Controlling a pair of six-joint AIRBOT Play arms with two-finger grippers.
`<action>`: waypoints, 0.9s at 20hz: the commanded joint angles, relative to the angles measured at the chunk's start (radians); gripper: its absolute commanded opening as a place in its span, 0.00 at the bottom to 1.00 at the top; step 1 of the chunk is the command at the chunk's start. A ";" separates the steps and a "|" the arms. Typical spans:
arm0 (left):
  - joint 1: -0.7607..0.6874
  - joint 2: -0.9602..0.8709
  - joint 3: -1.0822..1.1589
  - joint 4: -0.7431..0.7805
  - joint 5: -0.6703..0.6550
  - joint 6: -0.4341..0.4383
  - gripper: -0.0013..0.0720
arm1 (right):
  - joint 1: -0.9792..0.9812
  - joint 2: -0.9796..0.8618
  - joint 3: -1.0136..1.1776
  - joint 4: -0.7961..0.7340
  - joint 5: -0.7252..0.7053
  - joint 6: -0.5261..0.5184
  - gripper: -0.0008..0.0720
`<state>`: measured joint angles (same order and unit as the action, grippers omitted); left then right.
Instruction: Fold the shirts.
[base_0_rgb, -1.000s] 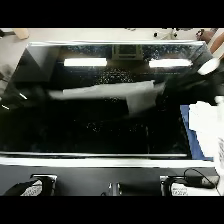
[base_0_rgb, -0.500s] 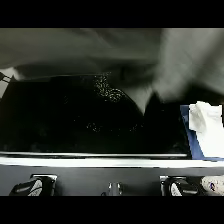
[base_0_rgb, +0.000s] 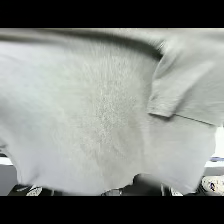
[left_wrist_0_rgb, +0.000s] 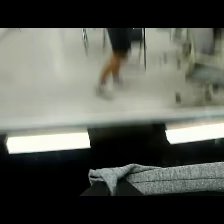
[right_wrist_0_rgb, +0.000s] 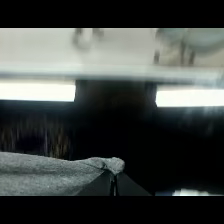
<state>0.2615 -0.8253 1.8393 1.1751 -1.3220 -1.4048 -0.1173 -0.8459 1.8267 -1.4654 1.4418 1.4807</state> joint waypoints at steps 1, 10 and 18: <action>0.001 -0.121 -0.241 0.016 -0.085 0.000 0.05 | 0.000 -0.244 -0.066 -0.011 0.224 0.051 0.03; -0.023 -0.630 -0.523 -0.063 0.381 0.009 0.05 | 0.047 -0.864 -0.214 0.178 -0.375 0.127 0.03; -0.059 -0.858 -0.306 -0.137 0.475 0.018 0.05 | 0.047 -0.897 -0.214 0.201 -0.718 0.150 0.03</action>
<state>0.2138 -1.6283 1.4891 1.0565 -0.8787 -1.3914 -0.0715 -1.7279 1.6135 -1.2766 0.8062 1.6268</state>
